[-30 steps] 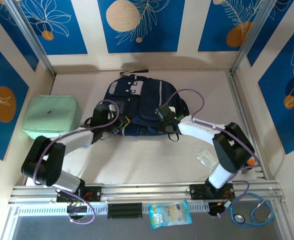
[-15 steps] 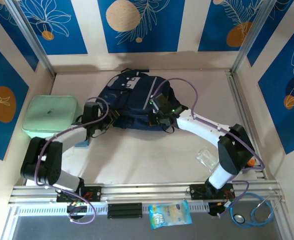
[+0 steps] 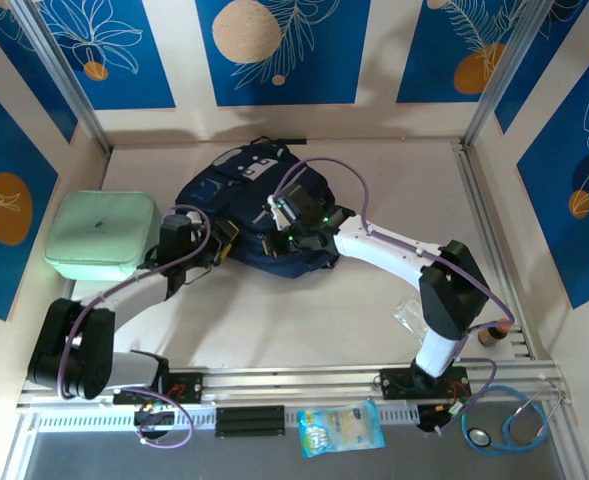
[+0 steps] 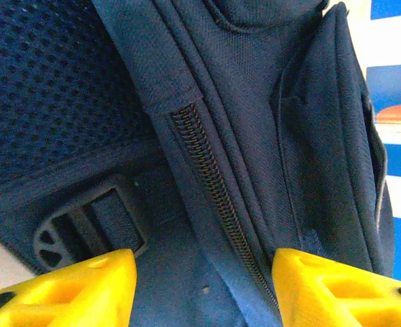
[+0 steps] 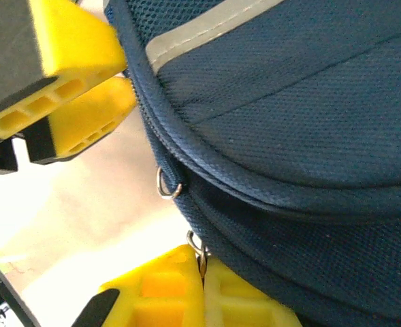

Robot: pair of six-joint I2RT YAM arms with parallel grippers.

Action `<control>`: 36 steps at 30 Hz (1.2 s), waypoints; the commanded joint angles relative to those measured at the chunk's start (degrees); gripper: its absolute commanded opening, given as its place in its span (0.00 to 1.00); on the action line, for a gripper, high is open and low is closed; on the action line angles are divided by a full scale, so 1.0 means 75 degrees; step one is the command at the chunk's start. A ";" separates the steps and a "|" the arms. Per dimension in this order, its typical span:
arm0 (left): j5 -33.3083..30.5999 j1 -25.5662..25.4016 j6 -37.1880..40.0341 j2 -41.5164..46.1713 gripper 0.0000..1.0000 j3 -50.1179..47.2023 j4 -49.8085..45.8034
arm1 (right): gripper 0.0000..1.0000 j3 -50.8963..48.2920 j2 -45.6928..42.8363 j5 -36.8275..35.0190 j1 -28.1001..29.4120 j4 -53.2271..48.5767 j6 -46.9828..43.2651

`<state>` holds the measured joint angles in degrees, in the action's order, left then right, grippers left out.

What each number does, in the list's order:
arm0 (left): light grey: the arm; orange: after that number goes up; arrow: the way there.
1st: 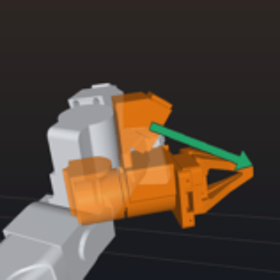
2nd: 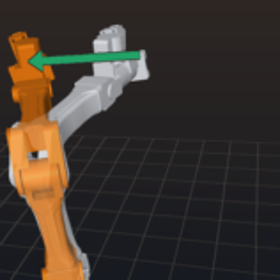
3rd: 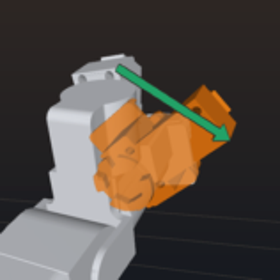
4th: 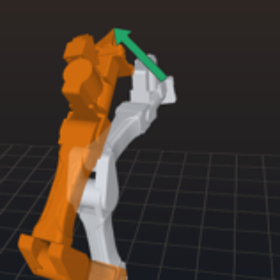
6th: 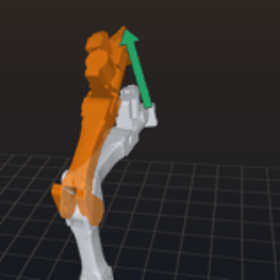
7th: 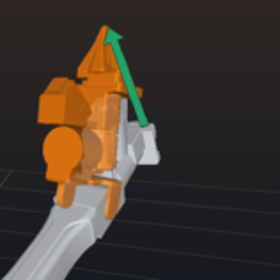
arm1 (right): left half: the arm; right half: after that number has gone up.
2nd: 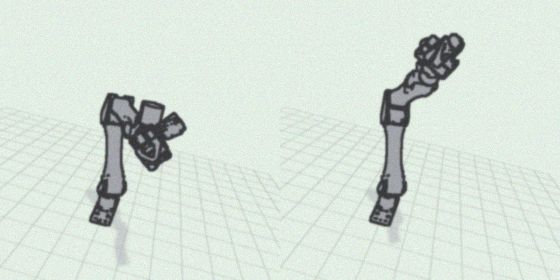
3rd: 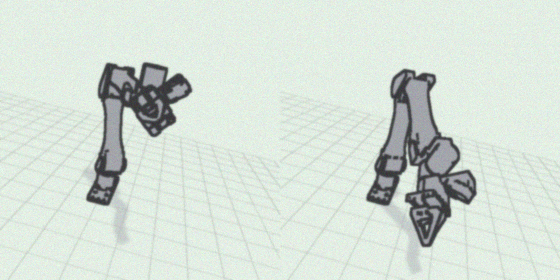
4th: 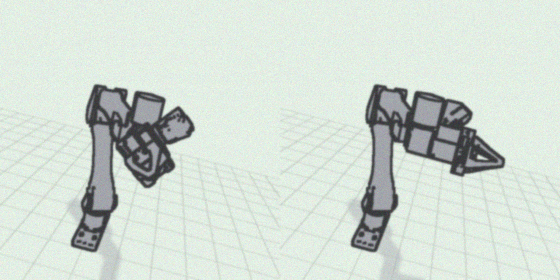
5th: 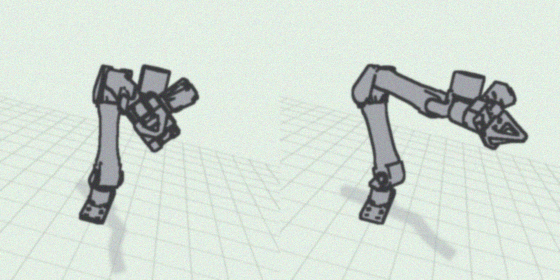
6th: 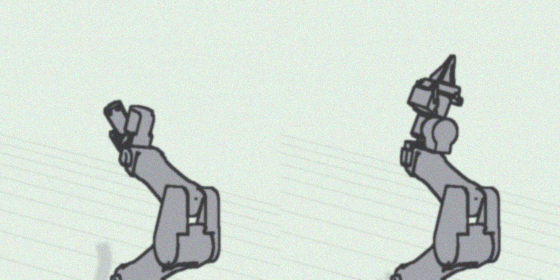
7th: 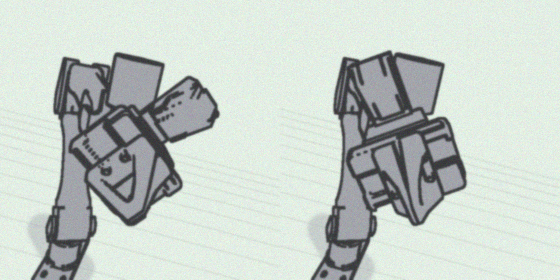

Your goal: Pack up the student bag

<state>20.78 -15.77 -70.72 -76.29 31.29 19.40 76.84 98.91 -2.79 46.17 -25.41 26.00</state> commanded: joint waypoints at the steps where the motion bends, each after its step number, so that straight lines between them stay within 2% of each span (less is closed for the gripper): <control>1: 0.0286 -0.0179 -0.0738 -0.0321 0.53 -0.0092 0.1317 | 0.00 0.0358 0.0020 0.0867 0.0112 0.0386 0.0093; 7: 0.0278 -0.0230 -0.1105 -0.0737 0.53 -0.0236 0.2198 | 0.00 0.0341 0.0097 0.1054 0.0167 0.0394 0.0201; 21: -0.0291 -0.0274 -0.0869 -0.0080 0.51 -0.0732 0.2422 | 0.00 0.0383 0.0297 0.0580 0.0230 0.0165 0.0352; 27: -0.0170 -0.0332 -0.0881 -0.0279 0.50 -0.0678 0.2510 | 0.00 0.0390 0.0291 0.0770 0.0218 0.0233 0.0366; 31: -0.0118 -0.0428 -0.1010 -0.0668 0.45 -0.0586 0.2784 | 0.00 0.0369 0.0260 0.0875 0.0213 0.0261 0.0360; 36: -0.0190 -0.0441 -0.1151 -0.1003 0.25 -0.0522 0.2946 | 0.00 0.0227 0.0138 0.0659 0.0219 0.0143 0.0298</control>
<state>19.51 -18.41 -79.18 -82.43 26.26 39.22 77.36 101.01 -0.01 47.13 -25.21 28.53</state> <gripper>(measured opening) 0.271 0.055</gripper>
